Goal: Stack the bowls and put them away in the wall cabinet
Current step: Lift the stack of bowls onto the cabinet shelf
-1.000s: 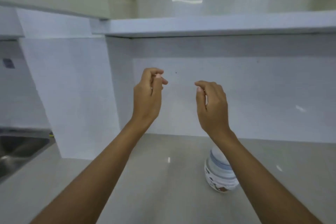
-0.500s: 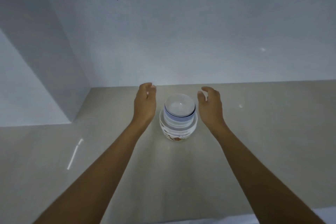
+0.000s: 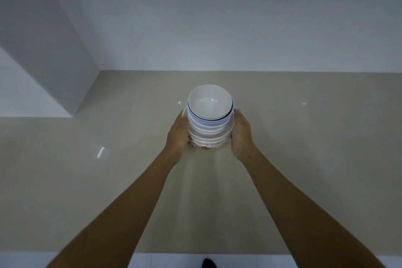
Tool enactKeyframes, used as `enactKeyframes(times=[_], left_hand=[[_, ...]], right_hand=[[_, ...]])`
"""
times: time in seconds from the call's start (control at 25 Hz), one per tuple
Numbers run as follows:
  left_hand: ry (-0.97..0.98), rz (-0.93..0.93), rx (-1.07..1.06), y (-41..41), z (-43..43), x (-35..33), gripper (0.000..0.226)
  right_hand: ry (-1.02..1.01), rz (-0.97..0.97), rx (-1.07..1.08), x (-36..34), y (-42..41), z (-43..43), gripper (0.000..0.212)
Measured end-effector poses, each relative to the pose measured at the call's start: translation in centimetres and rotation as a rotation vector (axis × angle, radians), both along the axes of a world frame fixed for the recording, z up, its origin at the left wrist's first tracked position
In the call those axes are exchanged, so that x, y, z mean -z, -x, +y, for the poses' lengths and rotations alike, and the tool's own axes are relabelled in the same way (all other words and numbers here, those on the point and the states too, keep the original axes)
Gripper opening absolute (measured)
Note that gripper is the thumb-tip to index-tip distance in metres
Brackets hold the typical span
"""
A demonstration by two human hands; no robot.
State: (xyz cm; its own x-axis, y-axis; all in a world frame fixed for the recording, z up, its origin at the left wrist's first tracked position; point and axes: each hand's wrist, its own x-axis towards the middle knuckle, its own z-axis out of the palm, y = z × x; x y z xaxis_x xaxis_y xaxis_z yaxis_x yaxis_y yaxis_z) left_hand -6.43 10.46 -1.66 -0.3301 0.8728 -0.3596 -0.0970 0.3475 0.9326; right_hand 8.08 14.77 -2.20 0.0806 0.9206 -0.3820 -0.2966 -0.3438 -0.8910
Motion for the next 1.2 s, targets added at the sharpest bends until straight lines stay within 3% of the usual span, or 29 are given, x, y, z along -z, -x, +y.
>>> enactKeyframes(times=[0.2, 0.48, 0.8, 0.92, 1.2], left_hand=[[-0.015, 0.11, -0.043, -0.4, 0.0, 0.1, 0.045], [-0.076, 0.292, -0.042, 0.6, -2.9, -3.9, 0.048], [-0.248, 0.518, -0.096, 2.7, -8.0, -21.2, 0.042], [-0.335, 0.509, -0.112, 4.0, -10.3, -29.1, 0.043], [-0.502, 0.45, -0.022, 5.8, -13.4, -43.0, 0.046]], right_hand=[[-0.024, 0.077, -0.01, 0.0, 1.0, -0.1, 0.034], [-0.062, 0.013, 0.087, -4.5, 2.1, -3.3, 0.028], [-0.194, 0.083, 0.072, -21.0, 3.7, -7.9, 0.022], [-0.308, 0.15, 0.022, -29.5, 4.3, -10.2, 0.025], [-0.351, 0.194, -0.047, -44.5, 5.1, -13.6, 0.022]])
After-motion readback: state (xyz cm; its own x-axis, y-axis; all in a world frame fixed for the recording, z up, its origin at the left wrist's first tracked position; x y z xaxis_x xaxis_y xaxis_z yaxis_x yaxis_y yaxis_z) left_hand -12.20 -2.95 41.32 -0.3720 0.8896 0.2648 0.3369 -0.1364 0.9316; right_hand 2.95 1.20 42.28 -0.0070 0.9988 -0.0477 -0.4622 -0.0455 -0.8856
